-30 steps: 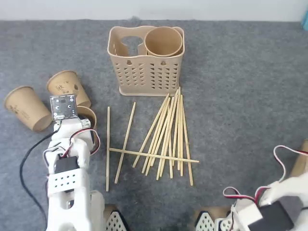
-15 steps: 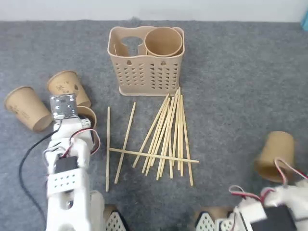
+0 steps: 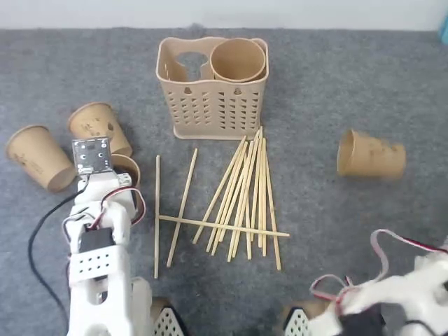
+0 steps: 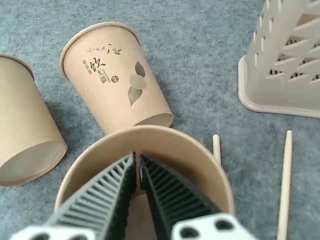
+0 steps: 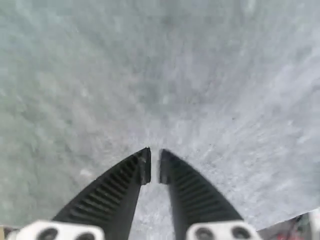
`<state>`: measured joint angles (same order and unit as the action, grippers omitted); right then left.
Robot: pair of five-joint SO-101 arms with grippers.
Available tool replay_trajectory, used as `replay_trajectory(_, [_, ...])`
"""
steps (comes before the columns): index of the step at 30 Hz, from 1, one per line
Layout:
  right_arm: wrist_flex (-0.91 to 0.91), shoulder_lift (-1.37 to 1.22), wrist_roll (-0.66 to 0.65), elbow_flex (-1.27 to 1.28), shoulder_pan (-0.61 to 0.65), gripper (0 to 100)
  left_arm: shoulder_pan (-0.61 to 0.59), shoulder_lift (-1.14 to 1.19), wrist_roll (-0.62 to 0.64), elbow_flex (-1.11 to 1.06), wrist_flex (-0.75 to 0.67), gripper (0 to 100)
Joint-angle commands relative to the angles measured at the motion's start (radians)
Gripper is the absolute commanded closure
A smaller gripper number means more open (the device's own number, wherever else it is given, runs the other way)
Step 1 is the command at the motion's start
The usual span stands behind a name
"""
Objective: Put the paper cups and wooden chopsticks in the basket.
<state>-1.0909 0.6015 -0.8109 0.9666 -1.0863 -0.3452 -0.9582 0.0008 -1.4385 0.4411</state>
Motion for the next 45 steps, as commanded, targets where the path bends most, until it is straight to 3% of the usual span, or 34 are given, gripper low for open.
replay_trajectory(1, [-0.015, 0.232, 0.120, -0.055, 0.136, 84.5, -0.002, 0.029, -0.011, 0.002, -0.003, 98])
replay_trajectory(6, [0.088, 0.463, 0.305, -0.060, 0.361, 76.7, -0.002, 0.029, -0.011, 0.002, -0.003, 98])
replay_trajectory(10, [0.171, 0.455, 0.365, -0.066, 0.503, 81.4, -0.002, 0.029, -0.011, 0.002, -0.003, 98])
replay_trajectory(14, [0.185, 0.300, 0.436, -0.143, 0.579, 84.7, -0.002, 0.029, -0.011, 0.002, -0.003, 98])
replay_trajectory(22, [0.171, -0.213, 0.572, -0.545, 0.587, 83.6, -0.002, 0.029, -0.011, 0.002, -0.006, 98])
replay_trajectory(28, [-0.012, -0.527, 0.640, -0.891, 0.680, 83.6, 0.000, 0.029, -0.011, 0.004, -0.008, 98])
replay_trajectory(34, [-0.176, -0.676, 0.637, -1.168, 0.837, 83.4, 0.000, 0.029, -0.011, 0.004, -0.008, 98])
replay_trajectory(40, [-0.213, -0.723, 0.641, -1.243, 0.963, 75.5, 0.000, 0.029, -0.011, 0.004, -0.009, 98])
replay_trajectory(45, [-0.197, -0.759, 0.643, -1.241, 1.043, 83.9, 0.000, 0.029, -0.011, 0.005, -0.009, 98])
